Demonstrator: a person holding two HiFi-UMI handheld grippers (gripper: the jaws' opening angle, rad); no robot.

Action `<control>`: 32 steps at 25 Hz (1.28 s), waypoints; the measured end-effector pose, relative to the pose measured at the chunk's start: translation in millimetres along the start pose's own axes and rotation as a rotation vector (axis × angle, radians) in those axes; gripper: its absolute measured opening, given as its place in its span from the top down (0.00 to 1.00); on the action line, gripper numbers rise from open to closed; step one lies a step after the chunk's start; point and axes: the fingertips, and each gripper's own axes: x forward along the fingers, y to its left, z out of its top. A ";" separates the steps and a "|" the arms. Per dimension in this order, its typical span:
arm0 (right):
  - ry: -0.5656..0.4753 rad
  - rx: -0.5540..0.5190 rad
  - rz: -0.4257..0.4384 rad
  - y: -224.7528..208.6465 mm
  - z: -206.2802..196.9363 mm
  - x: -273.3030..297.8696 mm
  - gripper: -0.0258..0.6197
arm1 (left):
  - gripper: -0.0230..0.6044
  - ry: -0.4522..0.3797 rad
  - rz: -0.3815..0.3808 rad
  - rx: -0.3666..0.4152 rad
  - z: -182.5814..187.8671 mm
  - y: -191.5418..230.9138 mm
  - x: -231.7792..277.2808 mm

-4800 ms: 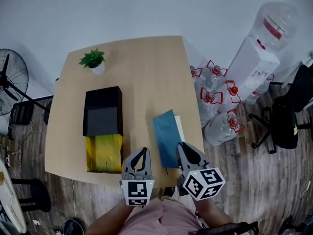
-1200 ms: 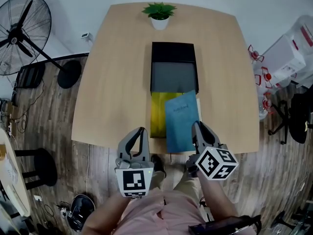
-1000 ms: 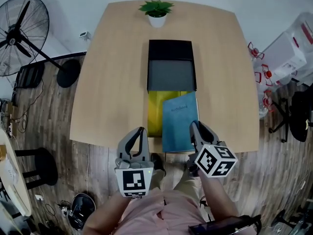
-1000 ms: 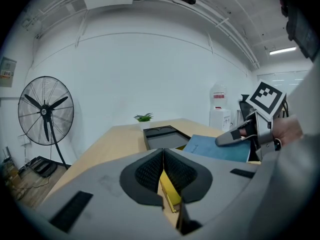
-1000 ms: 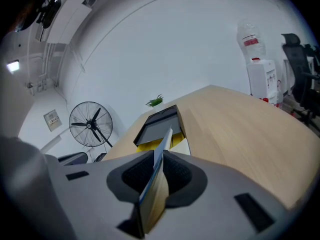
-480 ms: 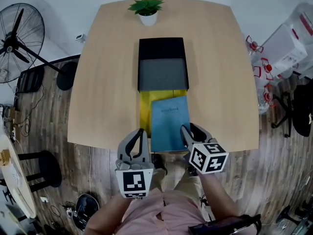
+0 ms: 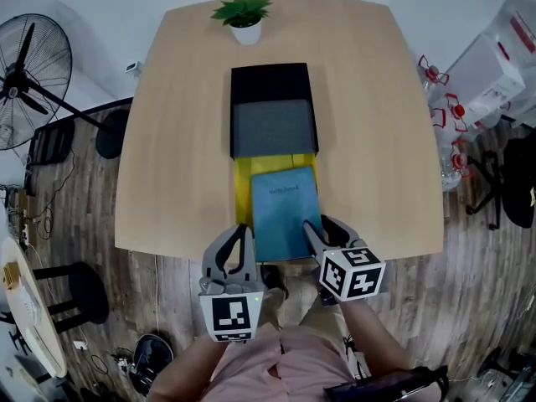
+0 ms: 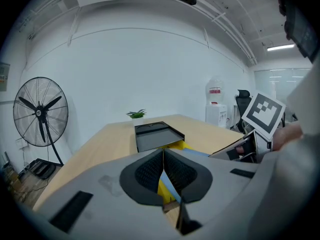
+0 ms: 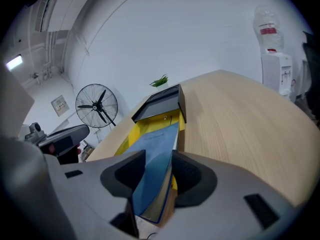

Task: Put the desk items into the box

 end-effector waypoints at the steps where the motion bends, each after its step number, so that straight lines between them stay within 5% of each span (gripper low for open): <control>1: 0.005 0.005 0.005 2.6 -2.0 1.6 0.69 | 0.94 0.000 0.000 -0.001 -0.8 1.1 0.2; 10: 0.020 -0.015 0.030 20.8 -6.8 13.4 0.66 | 0.94 -0.006 -0.003 -0.006 -6.1 6.8 -7.3; 24: -0.091 -0.090 0.041 45.6 15.4 -19.5 0.66 | 0.94 -0.038 -0.039 -0.003 0.2 -2.0 -19.4; 32: -0.049 -0.124 0.104 67.0 -17.7 -27.9 0.81 | 0.94 -0.002 -0.071 -0.020 -23.2 -17.7 -26.4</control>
